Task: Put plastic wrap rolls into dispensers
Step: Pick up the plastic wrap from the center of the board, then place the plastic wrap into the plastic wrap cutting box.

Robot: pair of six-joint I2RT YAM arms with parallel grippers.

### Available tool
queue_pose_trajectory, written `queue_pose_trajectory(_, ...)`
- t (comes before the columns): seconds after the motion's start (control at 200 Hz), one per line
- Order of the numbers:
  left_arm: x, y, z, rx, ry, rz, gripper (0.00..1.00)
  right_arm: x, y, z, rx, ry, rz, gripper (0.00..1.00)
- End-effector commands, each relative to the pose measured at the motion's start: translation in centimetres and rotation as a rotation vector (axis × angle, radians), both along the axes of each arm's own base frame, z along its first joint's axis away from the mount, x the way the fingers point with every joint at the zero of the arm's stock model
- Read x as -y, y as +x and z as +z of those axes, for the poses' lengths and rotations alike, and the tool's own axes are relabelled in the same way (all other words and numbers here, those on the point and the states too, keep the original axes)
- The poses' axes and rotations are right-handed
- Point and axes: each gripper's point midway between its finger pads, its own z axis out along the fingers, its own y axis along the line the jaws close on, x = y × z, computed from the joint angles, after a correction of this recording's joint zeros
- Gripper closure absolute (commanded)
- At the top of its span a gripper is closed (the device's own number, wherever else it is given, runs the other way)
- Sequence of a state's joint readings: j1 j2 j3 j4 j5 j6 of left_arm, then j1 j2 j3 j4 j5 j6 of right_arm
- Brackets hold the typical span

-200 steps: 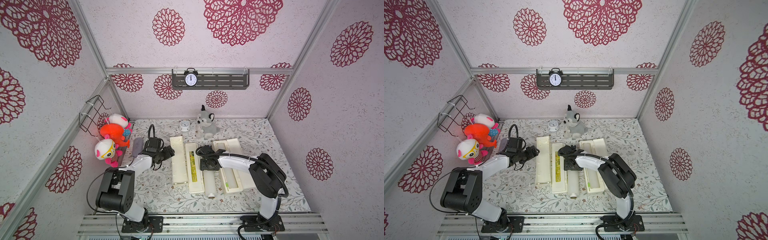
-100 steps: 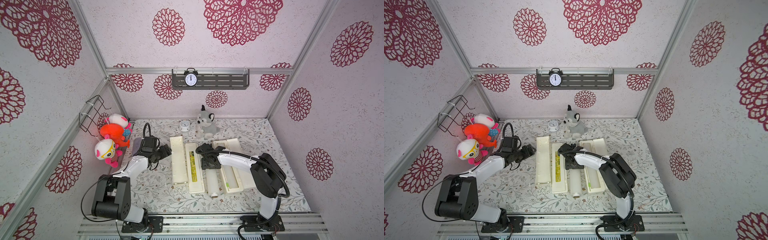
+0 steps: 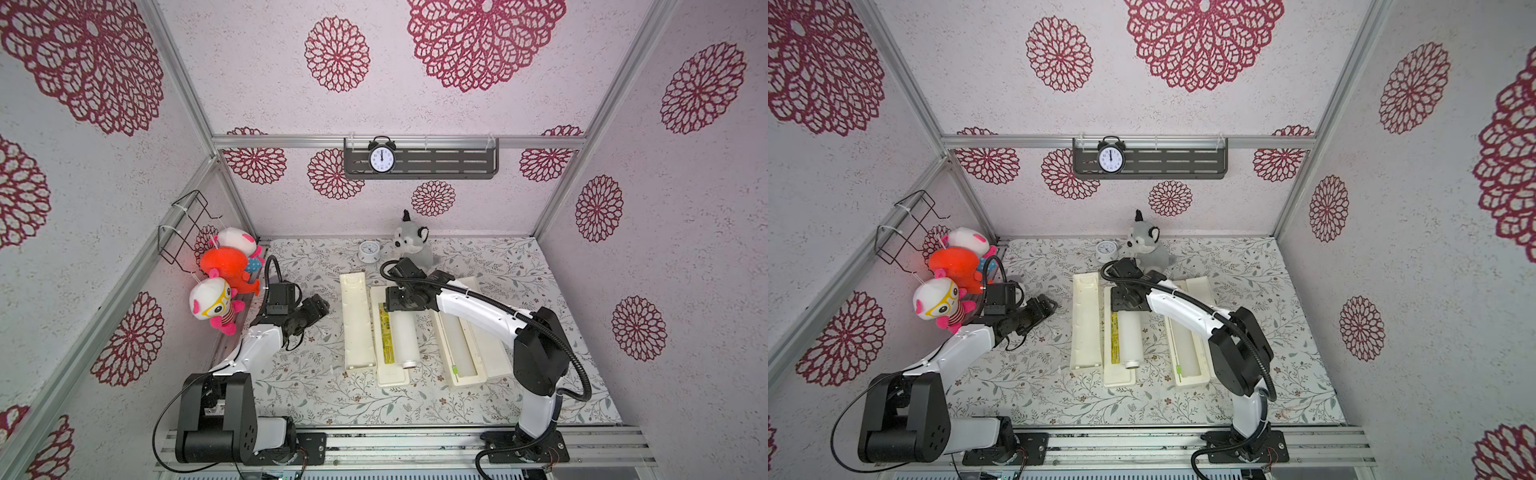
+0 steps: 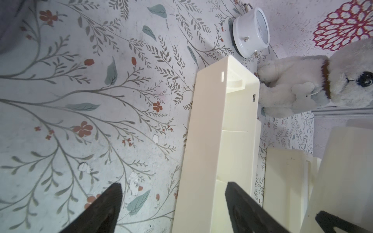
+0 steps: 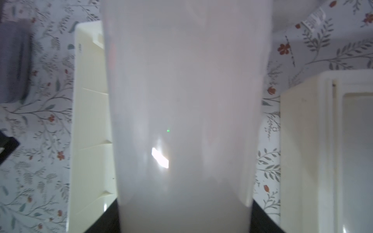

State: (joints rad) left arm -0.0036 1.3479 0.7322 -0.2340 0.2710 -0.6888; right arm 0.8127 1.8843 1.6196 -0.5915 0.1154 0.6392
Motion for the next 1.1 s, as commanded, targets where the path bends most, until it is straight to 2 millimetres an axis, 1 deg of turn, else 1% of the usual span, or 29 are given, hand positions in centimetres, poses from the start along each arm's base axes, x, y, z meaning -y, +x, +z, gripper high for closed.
queue_pose_trajectory(0.0,-0.5,-0.2,1.1,0.018,0.007,0.027,0.15,-5.6,1.7,7.6,0.132,0.246,0.067,0.48)
queue_pose_trajectory(0.11,-0.8,-0.8,1.5,0.026,0.007,0.045,0.15,-8.2,2.1,8.6,0.152,0.273,0.092,0.48)
queue_pose_trajectory(0.195,-1.3,-1.1,1.9,0.039,0.016,0.067,0.15,-9.7,2.4,8.6,0.15,0.298,0.098,0.48)
queue_pose_trajectory(0.36,-1.7,-1.6,1.9,0.037,0.012,0.074,0.15,-11.9,3.2,7.7,0.16,0.339,0.11,0.48)
queue_pose_trajectory(0.52,-1.6,-1.6,1.9,0.028,0.012,0.06,0.15,-13.4,3.9,6.2,0.139,0.347,0.111,0.5)
queue_pose_trajectory(0.681,-1.7,-1.7,1.4,0.022,0.018,0.063,0.15,-14.0,3.7,4.9,0.109,0.328,0.104,0.51)
queue_pose_trajectory(0.741,-1.7,-1.7,1.2,0.019,0.012,0.064,0.15,-14.2,3.6,4.8,0.104,0.318,0.107,0.52)
queue_pose_trajectory(0.811,-1.6,-1.7,1.0,0.014,0.008,0.06,0.15,-14.1,3.4,4.3,0.098,0.291,0.112,0.52)
queue_pose_trajectory(0.936,-1.7,-1.7,1.0,0.019,0.011,0.063,0.15,-13.5,2.5,2.7,0.057,0.223,0.131,0.52)
queue_pose_trajectory(1.096,-1.6,-1.7,0.8,0.017,0.002,0.06,0.15,-13.6,1.7,1.3,0.024,0.193,0.142,0.52)
